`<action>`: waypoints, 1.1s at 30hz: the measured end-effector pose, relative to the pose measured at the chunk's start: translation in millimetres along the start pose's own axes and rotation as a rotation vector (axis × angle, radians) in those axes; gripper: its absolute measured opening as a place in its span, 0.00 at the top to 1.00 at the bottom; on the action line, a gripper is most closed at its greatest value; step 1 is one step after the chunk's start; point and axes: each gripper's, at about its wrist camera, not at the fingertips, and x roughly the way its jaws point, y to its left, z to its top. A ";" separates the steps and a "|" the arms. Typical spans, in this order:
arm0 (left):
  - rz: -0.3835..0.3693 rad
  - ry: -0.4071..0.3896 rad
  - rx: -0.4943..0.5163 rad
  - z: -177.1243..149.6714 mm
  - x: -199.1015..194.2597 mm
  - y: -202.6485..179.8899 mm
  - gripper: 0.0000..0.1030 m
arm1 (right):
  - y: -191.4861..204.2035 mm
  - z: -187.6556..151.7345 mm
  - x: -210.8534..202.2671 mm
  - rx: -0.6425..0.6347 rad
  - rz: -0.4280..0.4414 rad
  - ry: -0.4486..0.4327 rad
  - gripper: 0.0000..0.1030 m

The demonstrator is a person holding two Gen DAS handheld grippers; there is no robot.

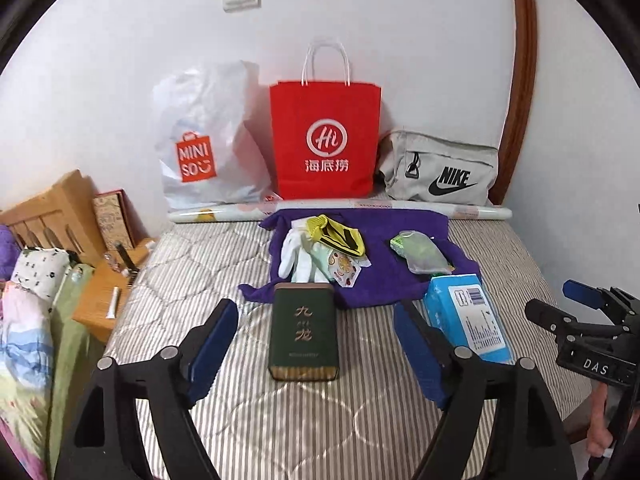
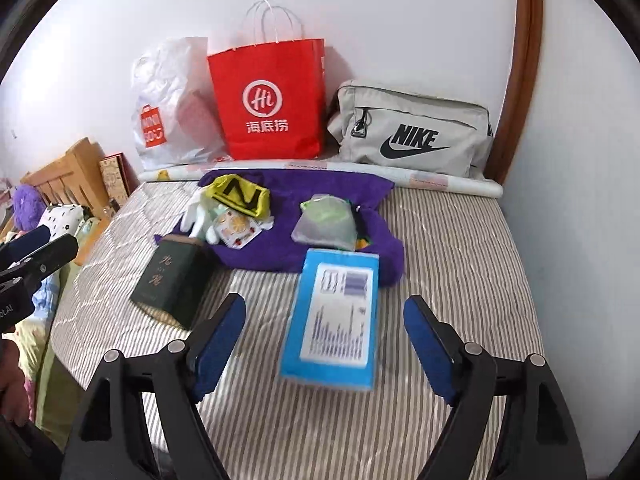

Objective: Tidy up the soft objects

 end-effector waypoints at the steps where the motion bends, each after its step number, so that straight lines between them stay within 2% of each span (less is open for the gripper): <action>1: 0.000 -0.010 0.000 -2.8 -5.9 0.0 0.18 | 1.7 -5.2 -7.3 0.003 0.003 -0.011 0.21; 3: -0.006 -0.021 0.000 -9.4 -17.8 -0.8 0.17 | 4.6 -12.3 -16.7 0.012 0.012 -0.019 0.18; 6: -0.014 -0.027 -0.002 -17.8 -30.4 -2.2 0.08 | 6.6 -24.9 -36.8 0.038 0.034 -0.051 0.10; 7: -0.014 -0.026 -0.003 -20.7 -34.5 -2.9 0.08 | 6.8 -27.7 -40.5 0.041 0.039 -0.056 0.09; 16: -0.034 -0.003 -0.012 -42.1 -51.3 -6.6 0.08 | 0.4 -50.4 -67.5 0.117 0.069 -0.066 0.09; 26: -0.043 0.000 -0.028 -52.5 -56.5 -4.3 0.08 | 4.4 -64.7 -76.7 0.095 0.039 -0.079 0.09; 33: -0.045 0.003 -0.032 -54.4 -57.8 -3.5 0.08 | 5.3 -68.9 -79.1 0.091 0.047 -0.079 0.09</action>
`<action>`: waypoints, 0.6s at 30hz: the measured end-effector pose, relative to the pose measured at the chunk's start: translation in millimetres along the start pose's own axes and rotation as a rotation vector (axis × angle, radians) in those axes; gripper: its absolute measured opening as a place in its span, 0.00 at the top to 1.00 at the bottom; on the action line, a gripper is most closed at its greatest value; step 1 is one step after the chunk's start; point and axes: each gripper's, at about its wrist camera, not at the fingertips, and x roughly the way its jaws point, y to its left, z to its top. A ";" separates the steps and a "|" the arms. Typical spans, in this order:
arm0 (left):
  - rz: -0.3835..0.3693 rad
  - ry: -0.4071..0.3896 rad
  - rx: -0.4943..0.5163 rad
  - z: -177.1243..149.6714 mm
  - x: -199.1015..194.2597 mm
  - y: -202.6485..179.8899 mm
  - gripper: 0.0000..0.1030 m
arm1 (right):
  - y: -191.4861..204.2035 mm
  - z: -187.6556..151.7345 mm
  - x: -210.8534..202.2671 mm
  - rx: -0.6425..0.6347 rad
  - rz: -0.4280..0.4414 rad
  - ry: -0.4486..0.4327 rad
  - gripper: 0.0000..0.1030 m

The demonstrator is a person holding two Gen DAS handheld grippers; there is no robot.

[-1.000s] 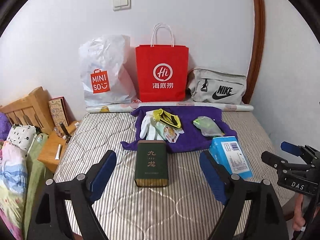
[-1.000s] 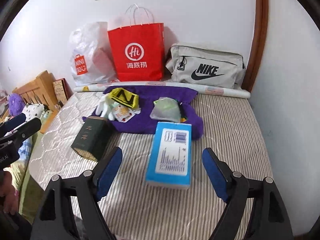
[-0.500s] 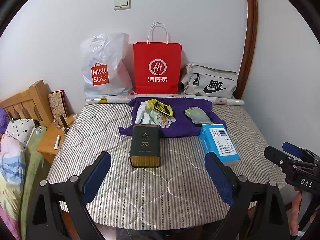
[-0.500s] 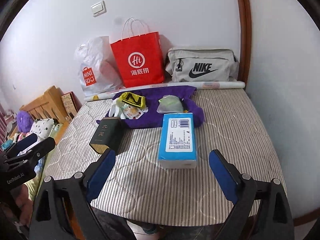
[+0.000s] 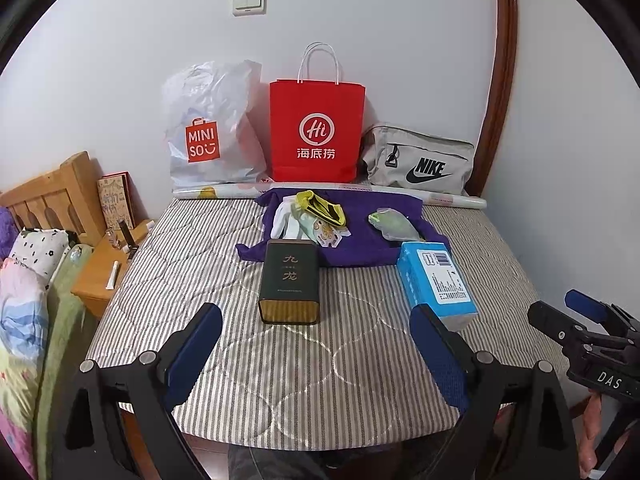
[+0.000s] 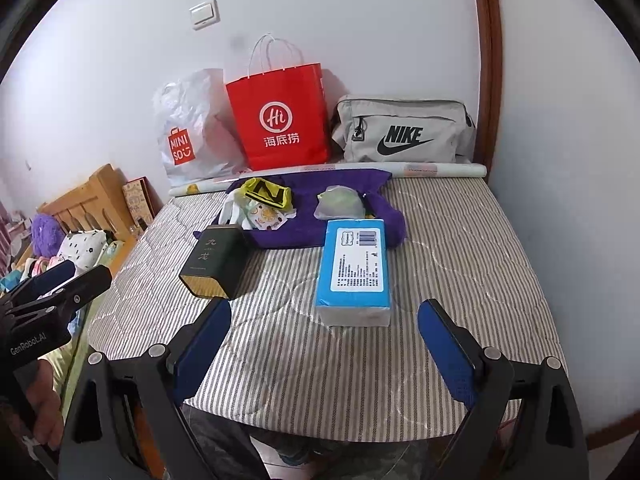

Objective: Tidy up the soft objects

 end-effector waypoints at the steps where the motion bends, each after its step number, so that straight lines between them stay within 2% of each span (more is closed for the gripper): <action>1: 0.003 0.000 -0.002 -0.3 -0.1 -0.2 0.08 | 0.3 -0.3 -0.2 -0.002 0.000 0.000 0.09; 18: 0.005 0.001 -0.001 -2.0 -3.3 -1.8 0.08 | 5.1 -3.3 -6.1 -0.022 0.002 -0.005 0.09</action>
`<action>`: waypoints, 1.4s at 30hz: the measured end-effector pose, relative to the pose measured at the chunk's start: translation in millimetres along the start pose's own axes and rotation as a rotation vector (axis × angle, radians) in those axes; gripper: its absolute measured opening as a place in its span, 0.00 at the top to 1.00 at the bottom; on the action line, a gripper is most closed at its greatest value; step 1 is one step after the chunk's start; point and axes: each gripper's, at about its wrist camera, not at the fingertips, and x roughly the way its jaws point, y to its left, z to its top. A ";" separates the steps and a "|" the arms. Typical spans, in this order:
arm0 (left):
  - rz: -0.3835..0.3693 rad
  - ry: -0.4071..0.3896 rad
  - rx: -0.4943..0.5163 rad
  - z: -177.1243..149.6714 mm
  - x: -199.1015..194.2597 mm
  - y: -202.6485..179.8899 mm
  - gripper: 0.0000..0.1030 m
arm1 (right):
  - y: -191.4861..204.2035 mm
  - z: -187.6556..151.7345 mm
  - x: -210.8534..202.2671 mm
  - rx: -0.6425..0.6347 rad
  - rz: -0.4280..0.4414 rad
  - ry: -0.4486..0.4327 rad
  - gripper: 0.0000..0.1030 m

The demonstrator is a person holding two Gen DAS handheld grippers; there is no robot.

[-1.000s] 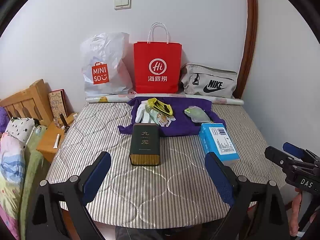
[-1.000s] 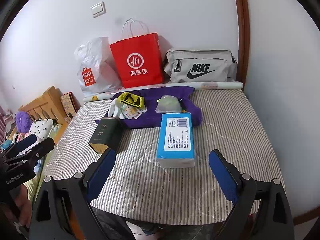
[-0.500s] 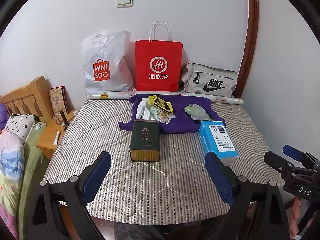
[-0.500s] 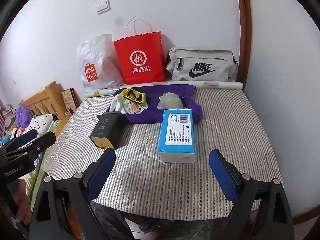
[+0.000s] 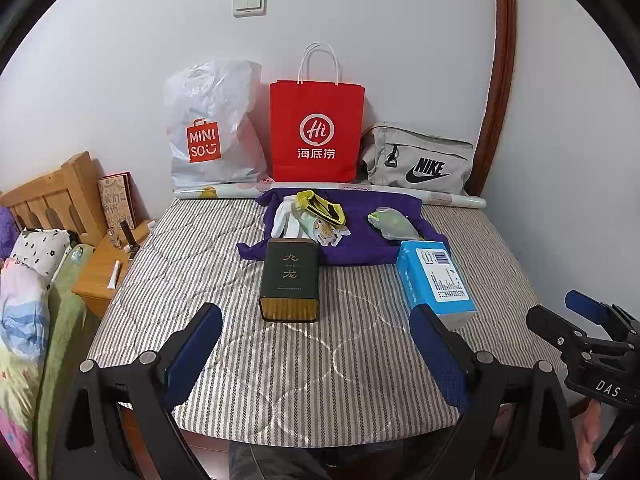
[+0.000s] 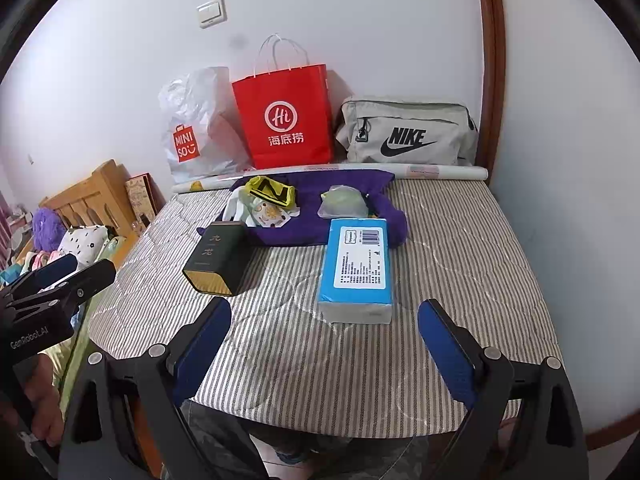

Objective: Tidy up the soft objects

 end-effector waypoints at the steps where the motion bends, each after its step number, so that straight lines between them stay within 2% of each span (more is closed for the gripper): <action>1: -0.001 0.000 0.000 0.1 -1.1 0.0 0.08 | 0.4 0.2 0.0 -0.001 0.000 0.000 0.09; 42: -0.001 0.000 0.003 -1.0 -3.5 -3.2 0.08 | 3.1 -0.8 -3.2 -0.021 0.000 0.001 0.09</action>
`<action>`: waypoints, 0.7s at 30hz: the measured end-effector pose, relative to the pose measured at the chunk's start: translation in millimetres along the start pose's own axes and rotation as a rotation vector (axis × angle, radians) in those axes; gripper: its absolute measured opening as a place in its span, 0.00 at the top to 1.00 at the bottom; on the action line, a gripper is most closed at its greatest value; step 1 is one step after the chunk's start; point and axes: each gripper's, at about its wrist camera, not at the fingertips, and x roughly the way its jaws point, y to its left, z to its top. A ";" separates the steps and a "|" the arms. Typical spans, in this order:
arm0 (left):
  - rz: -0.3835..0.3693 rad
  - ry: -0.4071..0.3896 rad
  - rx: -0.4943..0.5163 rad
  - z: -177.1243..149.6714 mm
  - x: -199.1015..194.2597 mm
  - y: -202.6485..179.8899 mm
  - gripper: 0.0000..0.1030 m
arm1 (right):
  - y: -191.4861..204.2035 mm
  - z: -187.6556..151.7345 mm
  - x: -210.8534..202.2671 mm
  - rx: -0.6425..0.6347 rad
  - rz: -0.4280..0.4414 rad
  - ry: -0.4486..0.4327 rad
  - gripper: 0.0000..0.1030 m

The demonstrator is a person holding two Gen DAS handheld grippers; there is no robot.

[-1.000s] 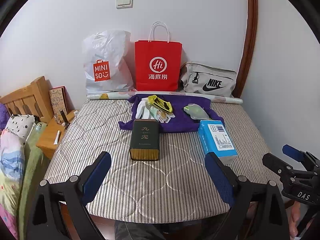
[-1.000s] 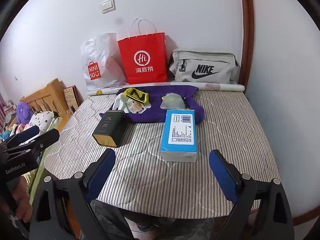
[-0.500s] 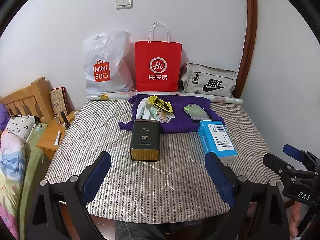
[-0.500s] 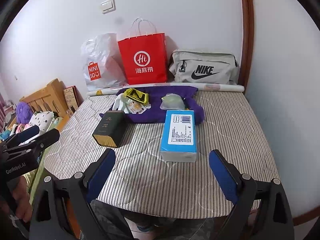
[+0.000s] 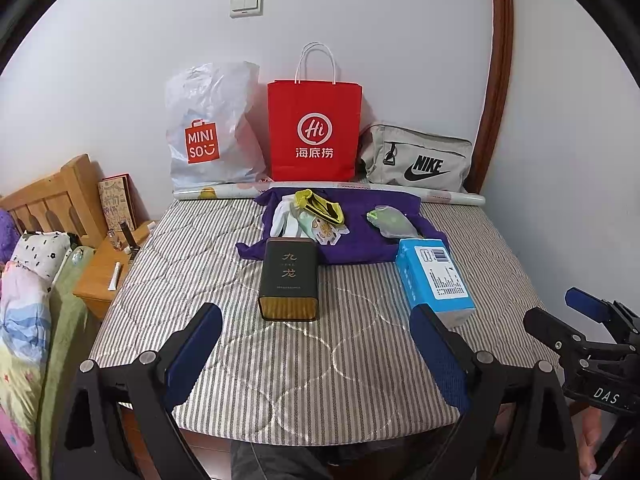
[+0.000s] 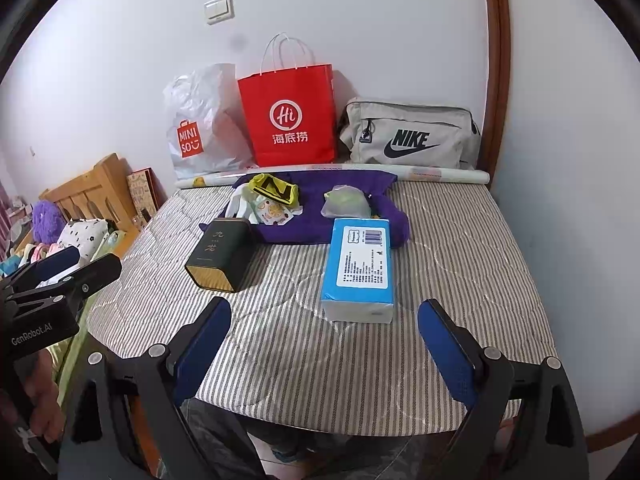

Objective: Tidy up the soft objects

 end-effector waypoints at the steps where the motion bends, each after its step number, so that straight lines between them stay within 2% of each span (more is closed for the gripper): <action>1: 0.001 0.000 0.000 0.0 -0.1 -0.1 0.08 | -0.1 -0.3 0.0 -0.001 0.000 0.000 0.09; 21: -0.003 0.003 0.003 0.6 0.5 1.9 0.08 | 1.2 -0.9 0.1 -0.006 0.003 0.004 0.09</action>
